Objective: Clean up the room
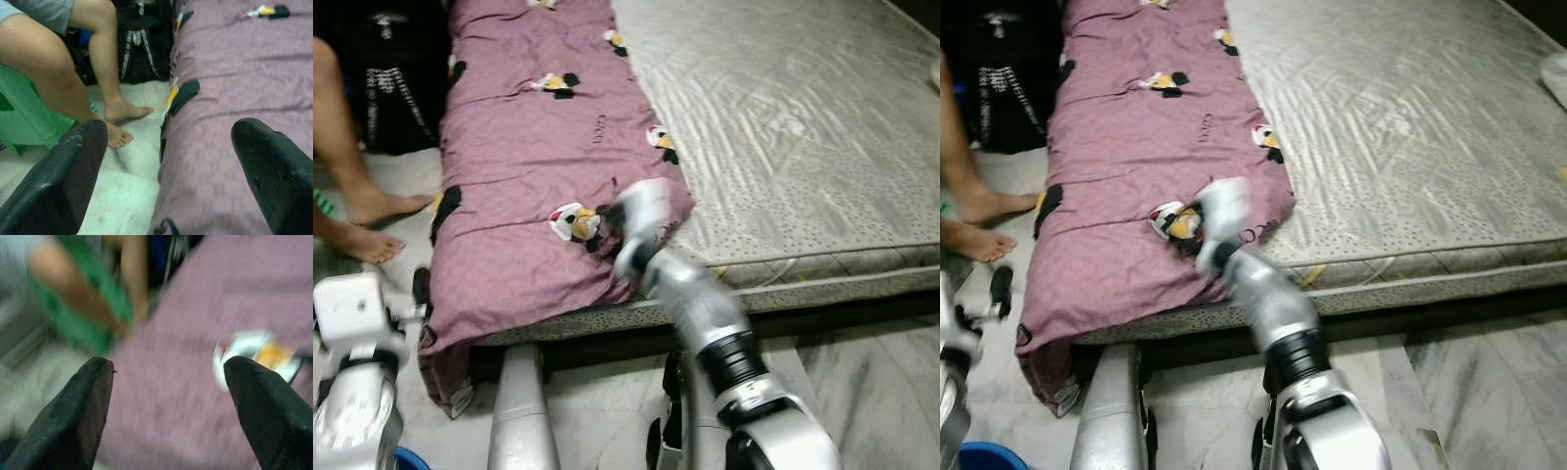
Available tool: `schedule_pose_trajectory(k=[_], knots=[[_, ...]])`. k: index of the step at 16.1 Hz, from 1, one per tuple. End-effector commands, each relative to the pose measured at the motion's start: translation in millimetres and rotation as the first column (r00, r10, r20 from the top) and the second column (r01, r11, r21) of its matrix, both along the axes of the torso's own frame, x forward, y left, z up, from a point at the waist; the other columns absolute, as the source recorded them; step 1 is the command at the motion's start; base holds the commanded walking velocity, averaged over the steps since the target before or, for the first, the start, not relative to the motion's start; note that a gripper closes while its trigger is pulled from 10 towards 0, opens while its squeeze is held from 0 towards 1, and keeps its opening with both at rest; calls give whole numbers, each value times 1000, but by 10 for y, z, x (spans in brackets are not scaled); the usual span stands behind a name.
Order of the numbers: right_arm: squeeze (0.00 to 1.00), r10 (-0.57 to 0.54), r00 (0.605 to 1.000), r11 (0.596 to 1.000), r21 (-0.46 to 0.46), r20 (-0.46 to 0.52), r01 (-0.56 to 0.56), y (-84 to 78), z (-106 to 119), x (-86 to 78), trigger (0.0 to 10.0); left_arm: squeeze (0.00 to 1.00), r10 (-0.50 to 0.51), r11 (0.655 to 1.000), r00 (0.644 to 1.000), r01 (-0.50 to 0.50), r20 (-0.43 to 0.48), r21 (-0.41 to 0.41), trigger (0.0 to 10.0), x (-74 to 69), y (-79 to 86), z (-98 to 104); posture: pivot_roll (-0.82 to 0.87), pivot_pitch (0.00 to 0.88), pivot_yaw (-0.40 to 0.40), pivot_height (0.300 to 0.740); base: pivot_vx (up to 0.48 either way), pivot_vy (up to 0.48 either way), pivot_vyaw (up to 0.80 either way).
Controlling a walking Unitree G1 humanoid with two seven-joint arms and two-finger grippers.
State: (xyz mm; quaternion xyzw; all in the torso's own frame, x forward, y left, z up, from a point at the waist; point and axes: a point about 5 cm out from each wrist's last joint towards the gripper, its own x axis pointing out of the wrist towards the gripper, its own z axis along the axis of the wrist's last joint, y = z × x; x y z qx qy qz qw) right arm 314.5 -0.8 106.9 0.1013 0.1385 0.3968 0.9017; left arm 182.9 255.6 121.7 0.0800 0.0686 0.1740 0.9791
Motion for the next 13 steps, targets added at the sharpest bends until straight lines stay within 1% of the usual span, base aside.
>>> schedule_pose_trajectory(k=[1, 2, 3, 4, 5, 6, 8, 10, 11, 12, 13], knots=[[0, 51, 998, 998, 30, -34, -50, 265, -78, -149, 10000, 0, 1, 1000, 1000, -1, -31, -4, 10000, -120, -28, -18, 179, 171, -34, 575, 0, 0, 0], [0, 23, 999, 1000, 0, -28, -23, 343, -118, -158, 10000, 0, -3, 1000, 999, 3, -52, -12, 10000, -190, -70, -46, 191, 195, -37, 575, 0, 0, 0], [0, -36, 999, 999, -39, -10, 36, 392, -142, -135, 10000, 0, -15, 1000, 997, 13, -74, -22, 10000, -276, -140, -62, 199, 218, -39, 575, 0, 0, 0], [0, -78, 997, 996, -43, 14, 78, 414, -123, -110, 10000, 0, -23, 999, 996, 21, -89, -30, 10000, -348, -194, -69, 204, 245, -38, 575, 0, 0, 0], [0, -167, 985, 986, -17, 47, 168, 383, -59, -49, 10000, 0, -31, 999, 994, 27, -104, -40, 10000, -435, -247, -73, 209, 263, -36, 575, 0, 0, 0], [0, -293, 952, 956, 14, 82, 293, 272, 35, 85, 10000, 0, -41, 998, 992, 35, -118, -55, 10000, -496, -324, -57, 218, 288, -39, 575, 0, 0, 0], [0, -303, 950, 953, 15, 72, 303, 250, 30, 113, 10000, 0, -59, 997, 991, 52, -121, -60, 10000, -556, -386, -4, 222, 319, -37, 575, 0, 0, 0], [0, -300, 953, 954, -18, 31, 301, 229, -43, 149, 10000, 0, -66, 996, 991, 57, -120, -70, 10000, -570, -436, 53, 221, 345, -36, 575, 0, 0, 0], [0, -315, 949, 948, -58, -15, 313, 183, -95, 196, 10000, 0, -77, 994, 991, 68, -109, -81, 10000, -539, -473, 102, 220, 358, -37, 575, 0, 0, 0], [0, -321, 947, 943, -91, -14, 319, 162, -117, 208, 10000, 0, -80, 994, 991, 71, -106, -83, 10000, -535, -483, 116, 219, 367, -37, 575, 0, 0, 0], [0, -351, 936, 930, -120, -11, 348, 112, -125, 244, 10000, 0, -79, 994, 991, 71, -105, -84, 10000, -525, -490, 129, 219, 370, -38, 575, 0, 0, 0]])
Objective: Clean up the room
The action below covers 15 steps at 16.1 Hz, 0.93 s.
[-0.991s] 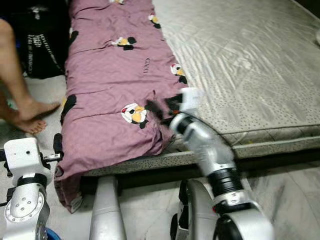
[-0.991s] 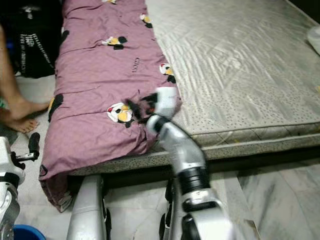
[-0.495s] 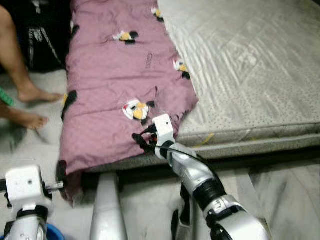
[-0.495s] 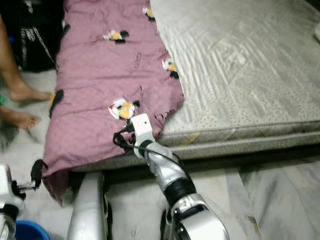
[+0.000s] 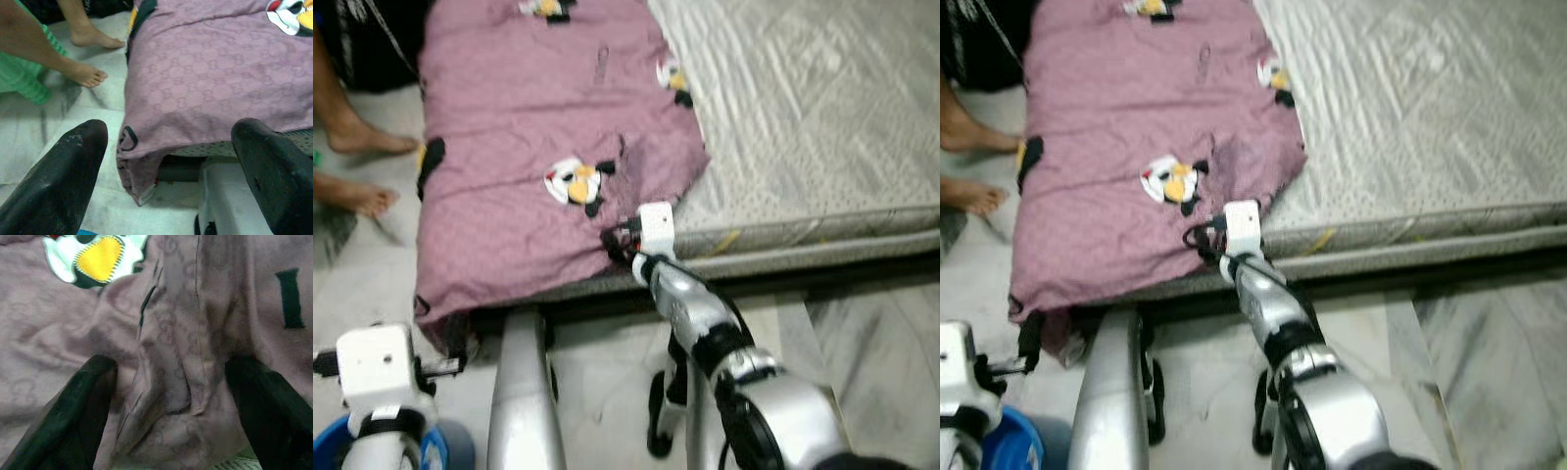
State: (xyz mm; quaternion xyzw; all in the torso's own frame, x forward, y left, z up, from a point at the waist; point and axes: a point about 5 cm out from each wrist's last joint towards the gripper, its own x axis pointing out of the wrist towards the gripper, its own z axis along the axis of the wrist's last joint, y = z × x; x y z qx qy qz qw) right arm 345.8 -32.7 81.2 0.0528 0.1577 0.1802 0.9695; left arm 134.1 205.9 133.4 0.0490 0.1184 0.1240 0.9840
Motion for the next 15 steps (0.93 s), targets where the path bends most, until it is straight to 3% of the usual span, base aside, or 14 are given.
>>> schedule_pose_trajectory(k=[1, 3, 4, 5, 6, 10, 13, 15], knots=[[0, 50, 999, 999, 19, -12, -50, 386, 114, -47, 10000, 0, 12, 1000, 1000, -12, -14, 7, 10000, -33, 5, 16, 217, 371, -39, 575, 0, 0, 0], [0, -41, 996, 998, 48, -78, 45, 297, 78, -8, 10000, 0, 11, 1000, 1000, -11, -22, 4, 10000, -32, -12, 12, 219, 372, -37, 575, 0, 0, 0], [0, -74, 993, 993, 88, -95, 82, 275, 83, 6, 5843, 0, 9, 1000, 1000, -9, -24, 2, 10000, -31, -24, 14, 221, 370, -36, 575, 0, 0, 0], [0, -108, 988, 986, 113, -108, 120, 250, 92, 25, 3686, 0, 7, 1000, 1000, -7, -26, 1, 10000, -21, -27, 16, 222, 369, -36, 575, 0, 0, 0], [0, -197, 969, 965, 145, -146, 218, 145, 100, 76, 0, 0, 7, 1000, 1000, -7, -28, 1, 10000, -3, -24, 12, 223, 363, -35, 575, 0, 0, 0], [0, -399, 897, 905, 76, -191, 418, -378, 51, 194, 0, 0, 9, 1000, 1000, -8, -23, 7, 10000, 64, 0, -2, 202, 335, -38, 575, 0, 0, 0], [0, -487, 849, 864, 29, -207, 502, -927, -120, 139, 0, 0, -18, 1000, 1000, 18, -11, -10, 10000, 168, -26, -37, 145, 313, -32, 575, 0, 0, 0], [0, -540, 815, 833, 3, -210, 553, -1195, -203, 42, 0, 0, -62, 998, 998, 62, -1, -24, 10000, 251, -78, -54, 118, 298, -27, 575, 0, 0, 0]])
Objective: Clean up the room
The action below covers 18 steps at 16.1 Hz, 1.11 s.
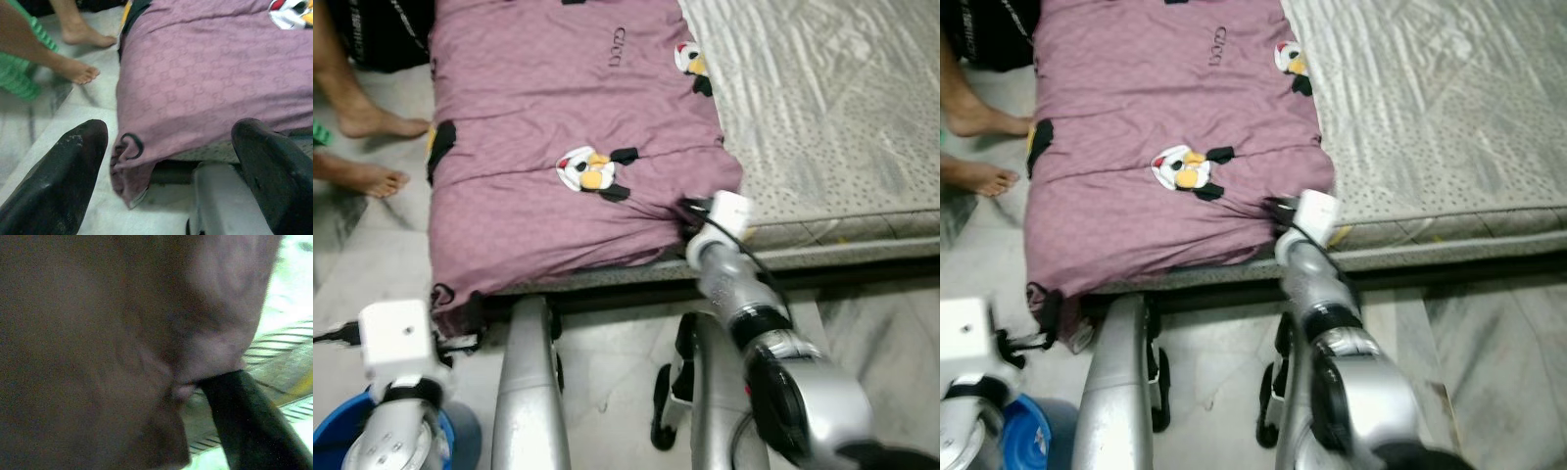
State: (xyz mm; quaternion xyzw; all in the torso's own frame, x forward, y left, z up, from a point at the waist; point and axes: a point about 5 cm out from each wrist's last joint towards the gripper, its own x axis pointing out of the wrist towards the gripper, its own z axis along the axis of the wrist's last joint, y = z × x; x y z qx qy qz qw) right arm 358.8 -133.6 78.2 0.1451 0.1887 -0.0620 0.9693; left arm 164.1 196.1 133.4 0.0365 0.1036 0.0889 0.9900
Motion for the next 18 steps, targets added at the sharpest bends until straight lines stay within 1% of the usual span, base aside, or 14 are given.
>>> schedule_pose_trajectory(k=[1, 2, 4, 5, 6, 8, 9, 10, 11, 13, 14, 15, 16, 18], knots=[[0, -106, 990, 994, -21, -98, 104, -303, -208, -179, 0, 0, -37, 999, 999, 37, -24, 1, 10000, 16, -17, -58, 105, 291, -25, 575, 0, 0, 0], [0, -131, 986, 991, -25, -106, 129, -410, -239, -337, 0, 0, -98, 995, 995, 98, -13, 5, 10000, 118, -60, -67, 78, 275, -15, 575, 0, 0, 0], [0, -150, 982, 988, -39, -113, 146, -511, -255, -571, 0, 0, -145, 989, 989, 145, 7, 3, 10000, 265, -105, -70, 52, 261, -6, 575, 0, 0, 0], [0, -153, 982, 988, -49, -112, 149, -535, -255, -618, 0, 0, -150, 989, 989, 150, 11, 2, 10000, 299, -114, -71, 45, 257, -5, 575, 0, 0, 0], [0, -169, 977, 985, -57, -127, 163, -583, -262, -730, 0, 0, -156, 988, 988, 156, 18, 0, 10000, 357, -128, -74, 37, 251, -3, 575, 0, 0, 0], [0, -159, 982, 983, -115, -105, 146, -669, -141, -877, 0, 0, -158, 987, 987, 159, 30, -11, 10000, 411, -158, -80, 25, 238, -7, 575, 0, 0, 0], [0, -146, 986, 982, -133, -77, 135, -694, -63, -885, 10000, 0, -156, 988, 987, 157, 30, -13, 10000, 412, -161, -95, 21, 229, -11, 575, 0, 0, 0], [0, -130, 991, 983, -132, -34, 125, -698, -1, -857, 10000, 0, -151, 988, 988, 152, 30, -16, 10000, 410, -160, -103, 20, 223, -13, 575, 0, 0, 0], [1000, -26, 985, 992, -118, 173, 47, -615, 323, -666, 10000, 0, -137, 990, 990, 137, 34, -21, 10000, 420, -157, -122, 22, 207, -15, 575, 0, 0, 0], [1000, 73, 914, 992, -123, 399, -26, -456, 812, -281, 10000, 0, -106, 994, 993, 108, 51, -28, 10000, 460, -144, -118, 32, 180, -14, 575, 0, 0, 0], [1000, 83, 908, 993, -114, 411, -39, -431, 853, -244, 10000, 0, -104, 994, 993, 106, 52, -27, 10000, 463, -141, -117, 35, 177, -13, 575, 0, 0, 0], [1000, 122, 898, 990, -118, 422, -80, -344, 894, -135, 10000, 0, -102, 994, 994, 104, 45, -43, 10000, 444, -125, -133, 41, 174, -13, 575, 0, 0, 0], [1000, 151, 894, 987, -115, 422, -113, -276, 909, -92, 10000, 0, -111, 992, 993, 113, 38, -49, 10000, 433, -123, -148, 46, 172, -12, 575, 0, 0, 0], [1000, 259, 881, 965, -143, 395, -220, -36, 869, 17, 10000, 0, -188, 980, 981, 191, 56, -51, 10000, 442, -169, -155, 57, 189, -9, 575, 0, 0, 0]])
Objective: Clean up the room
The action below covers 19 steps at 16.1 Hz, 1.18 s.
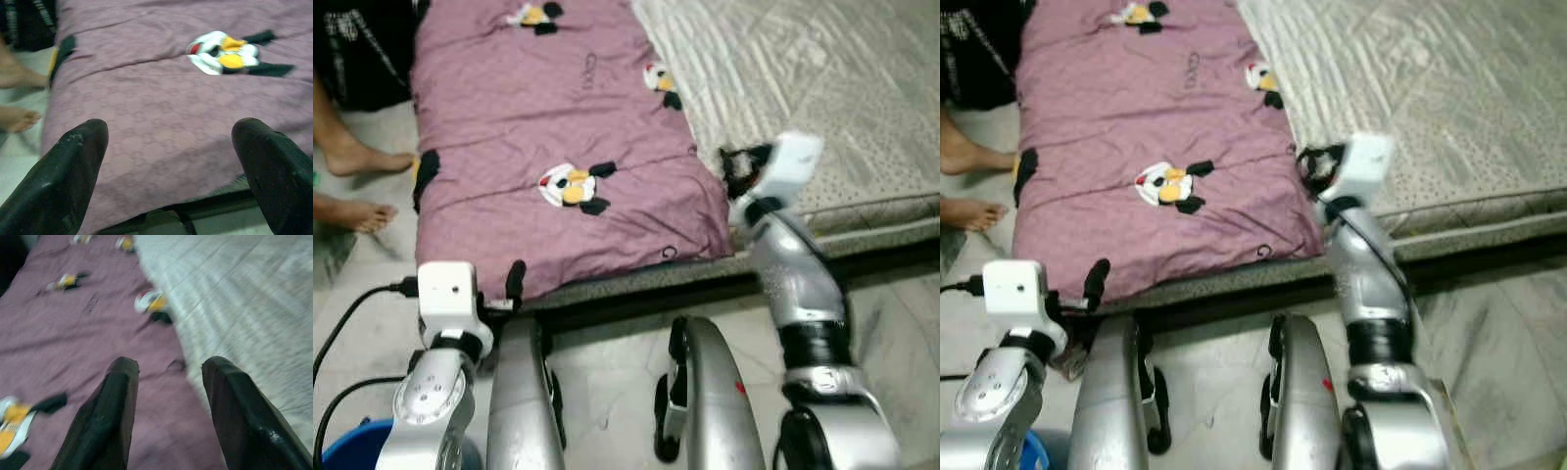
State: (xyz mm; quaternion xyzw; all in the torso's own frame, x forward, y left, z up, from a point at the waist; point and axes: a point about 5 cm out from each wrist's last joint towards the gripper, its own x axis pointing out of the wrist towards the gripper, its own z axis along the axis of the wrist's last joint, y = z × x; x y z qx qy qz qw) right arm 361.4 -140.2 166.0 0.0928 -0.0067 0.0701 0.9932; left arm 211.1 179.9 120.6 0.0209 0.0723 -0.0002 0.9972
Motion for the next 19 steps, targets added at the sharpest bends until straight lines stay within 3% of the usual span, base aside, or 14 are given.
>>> schedule_pose_trajectory(k=[1, 3, 8, 9, 10, 11, 13, 17, 18, 19], knots=[[1000, 50, 999, 998, -32, -14, -51, 128, -63, 48, 10000, 0, -43, 999, 999, 43, -2, 5, 10000, 35, -40, -34, 57, 202, -3, 575, 0, 0, 0], [1000, 79, 997, 995, -65, -14, -80, 270, -110, 97, 10000, 0, -50, 999, 999, 50, -4, -6, 10000, 77, -78, -36, 43, 233, 12, 575, 0, 0, 0], [1000, 49, 999, 998, -31, -15, -49, 501, -144, 157, 10000, 0, -75, 997, 997, 73, -27, -38, 10000, -20, -231, -80, 50, 285, -10, 575, 0, 0, 0], [1000, 97, 993, 995, -13, -68, -98, 715, -200, 154, 10000, 0, -62, 997, 998, 61, -27, -43, 10000, -25, -228, -78, 57, 294, -18, 575, 0, 0, 0], [1000, 176, 965, 983, -9, -193, -181, 1024, -359, 93, 10000, 0, -46, 998, 999, 45, -28, -49, 10000, -31, -217, -76, 59, 296, -19, 575, 0, 0, 0], [1000, 195, 909, 976, -19, -369, -217, 1152, -645, -25, 10000, 0, -48, 998, 999, 47, -26, -48, 10000, -35, -212, -79, 68, 303, -20, 575, 0, 0, 0], [1000, 146, 864, 986, -1, -481, -167, 1107, -876, -121, 10000, 0, -48, 998, 999, 46, -25, -43, 10000, -37, -197, -80, 73, 298, -19, 575, 0, 0, 0], [1000, 101, 853, 994, 13, -512, -109, 1007, -973, -134, 10000, 0, -32, 999, 999, 32, -19, -35, 10000, -4, -173, -76, 70, 283, -20, 575, 0, 0, 0], [576, 12, 852, 998, -50, -523, -44, 860, -1001, -110, 10000, 0, -30, 999, 999, 30, -18, -36, 10000, 11, -187, -85, 70, 271, -19, 575, 0, 0, 0], [561, -27, 856, 998, -64, -517, -8, 792, -994, -90, 10000, 0, -31, 999, 999, 30, -16, -36, 10000, 21, -192, -83, 70, 263, -20, 575, 0, 0, 0]])
